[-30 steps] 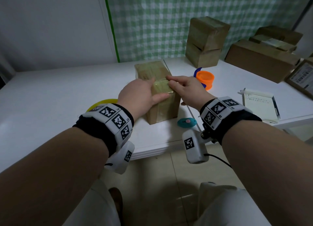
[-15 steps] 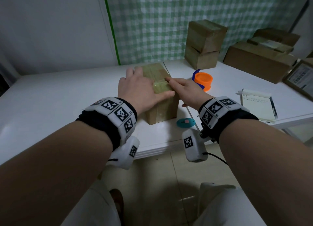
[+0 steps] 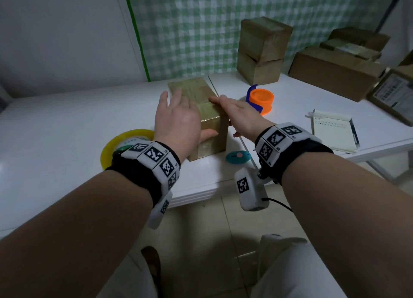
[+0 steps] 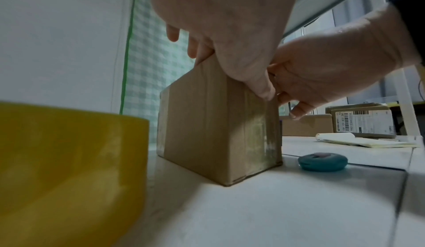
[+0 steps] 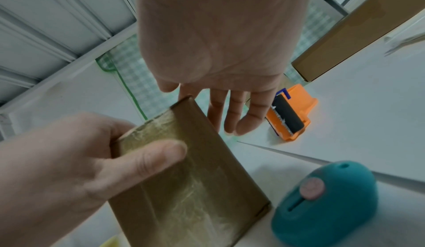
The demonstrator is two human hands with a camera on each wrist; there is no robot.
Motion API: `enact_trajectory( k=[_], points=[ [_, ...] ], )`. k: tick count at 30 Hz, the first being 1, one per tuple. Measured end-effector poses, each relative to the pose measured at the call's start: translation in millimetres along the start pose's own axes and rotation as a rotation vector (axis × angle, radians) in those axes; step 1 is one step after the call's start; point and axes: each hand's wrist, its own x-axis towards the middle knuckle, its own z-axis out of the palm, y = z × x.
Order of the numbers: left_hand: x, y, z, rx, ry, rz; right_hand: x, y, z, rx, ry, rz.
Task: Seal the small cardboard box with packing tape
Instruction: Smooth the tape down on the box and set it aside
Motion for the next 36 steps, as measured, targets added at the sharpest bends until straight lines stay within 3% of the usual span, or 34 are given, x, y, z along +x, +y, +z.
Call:
enact_trajectory(
  k=[10,18,36],
  points=[
    [10.2,8.2,-24.2,-0.097,0.003,-0.092,0.3,0.3,-6.4,0.049,-0.061,0.061],
    [6.9,13.3,-11.2,-0.054,0.045,0.025,4.0,8.8,-4.8,0.074,-0.041,0.030],
    [-0.1,-4.1,-22.1,-0.214,-0.033,0.013,4.8,10.4,-2.2,-0.370,0.039,-0.137]
  ],
)
